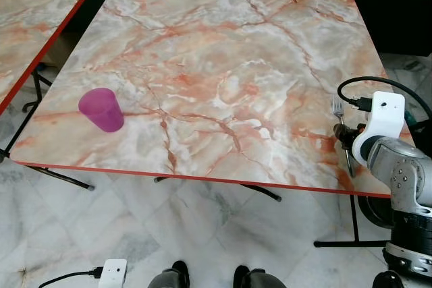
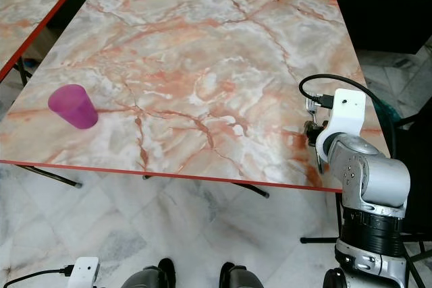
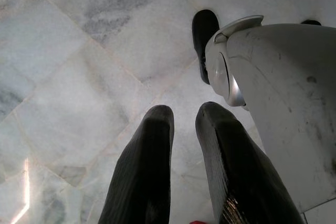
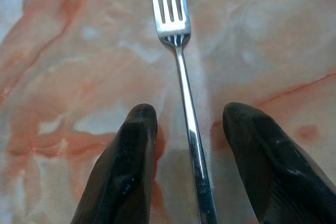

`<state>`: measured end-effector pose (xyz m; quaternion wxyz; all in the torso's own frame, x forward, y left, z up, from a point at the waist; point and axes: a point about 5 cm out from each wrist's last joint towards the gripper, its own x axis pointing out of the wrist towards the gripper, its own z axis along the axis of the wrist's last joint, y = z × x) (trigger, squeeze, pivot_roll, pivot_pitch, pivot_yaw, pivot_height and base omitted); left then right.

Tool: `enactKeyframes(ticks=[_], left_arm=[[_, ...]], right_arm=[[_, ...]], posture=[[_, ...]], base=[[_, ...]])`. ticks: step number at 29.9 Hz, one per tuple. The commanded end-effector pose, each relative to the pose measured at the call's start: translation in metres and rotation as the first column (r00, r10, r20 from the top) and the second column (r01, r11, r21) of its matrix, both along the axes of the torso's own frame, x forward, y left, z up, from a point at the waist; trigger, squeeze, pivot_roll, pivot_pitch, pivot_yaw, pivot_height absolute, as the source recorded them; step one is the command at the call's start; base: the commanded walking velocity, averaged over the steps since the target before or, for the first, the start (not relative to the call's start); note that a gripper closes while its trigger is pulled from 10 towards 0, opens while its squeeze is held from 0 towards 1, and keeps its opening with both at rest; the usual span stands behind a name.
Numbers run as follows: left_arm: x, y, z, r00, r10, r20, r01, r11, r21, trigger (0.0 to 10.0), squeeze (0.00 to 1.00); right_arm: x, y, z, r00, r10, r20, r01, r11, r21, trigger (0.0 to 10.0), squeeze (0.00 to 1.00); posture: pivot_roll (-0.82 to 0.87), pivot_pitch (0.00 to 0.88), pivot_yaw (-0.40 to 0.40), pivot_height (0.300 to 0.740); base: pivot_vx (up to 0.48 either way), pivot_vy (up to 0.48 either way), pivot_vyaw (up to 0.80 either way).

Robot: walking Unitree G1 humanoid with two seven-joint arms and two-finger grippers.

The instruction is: Setting the table

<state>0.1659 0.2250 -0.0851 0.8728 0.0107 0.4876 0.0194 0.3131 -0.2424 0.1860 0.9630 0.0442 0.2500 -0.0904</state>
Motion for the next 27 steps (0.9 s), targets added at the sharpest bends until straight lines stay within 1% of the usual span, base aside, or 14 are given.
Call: enactKeyframes(ticks=[1, 2, 8, 12, 15, 18, 27], left_arm=[[-0.015, -0.003, -0.007, 0.998, -0.002, -0.063, 0.000, 1.000, -0.022, 10.0, 0.00], [-0.015, -0.003, -0.007, 0.998, -0.004, -0.066, 0.002, 1.000, -0.024, 10.0, 0.00], [-0.016, -0.003, -0.008, 0.998, -0.004, -0.070, 0.003, 1.000, -0.025, 10.0, 0.00], [-0.017, -0.003, -0.008, 0.997, -0.003, -0.071, 0.001, 1.000, -0.025, 10.0, 0.00], [-0.017, -0.003, -0.008, 0.998, -0.001, -0.070, -0.001, 1.000, -0.024, 10.0, 0.00], [-0.017, -0.004, -0.008, 0.998, 0.002, -0.068, -0.004, 1.000, -0.026, 10.0, 0.00], [-0.017, -0.004, -0.008, 0.998, 0.003, -0.068, -0.005, 1.000, -0.028, 10.0, 0.00]], right_arm=[[-0.002, -0.003, -0.003, 1.000, -0.004, -0.017, 0.004, 1.000, -0.001, 10.0, 0.00], [-0.002, -0.002, -0.006, 1.000, 0.007, -0.029, -0.007, 1.000, 0.003, 10.0, 0.00], [-0.002, -0.001, -0.009, 0.999, 0.020, -0.035, -0.020, 1.000, 0.000, 10.0, 0.00], [0.001, 0.000, -0.007, 0.999, 0.042, -0.011, -0.042, 0.999, -0.030, 10.0, 0.00], [0.002, 0.000, -0.006, 0.999, 0.045, -0.008, -0.045, 0.998, -0.034, 10.0, 0.00], [0.005, -0.004, -0.004, 0.999, 0.043, -0.001, -0.043, 0.997, -0.066, 10.0, 0.00], [0.010, -0.008, -0.005, 0.998, 0.052, 0.019, -0.050, 0.995, -0.088, 10.0, 0.00]], posture=[[-0.09, 0.277, -0.001, 0.736], [-0.09, 0.289, -0.006, 0.736], [-0.09, 0.291, -0.007, 0.736], [-0.09, 0.286, -0.010, 0.736], [-0.09, 0.282, -0.012, 0.736], [-0.09, 0.281, -0.013, 0.736], [-0.08, 0.280, -0.011, 0.736]], base=[[0.000, 0.000, 0.00], [0.000, 0.000, 0.00], [0.000, 0.000, 0.00], [0.000, 0.000, 0.00], [0.000, 0.000, 0.00], [0.000, 0.000, 0.00], [0.000, 0.000, 0.00]])
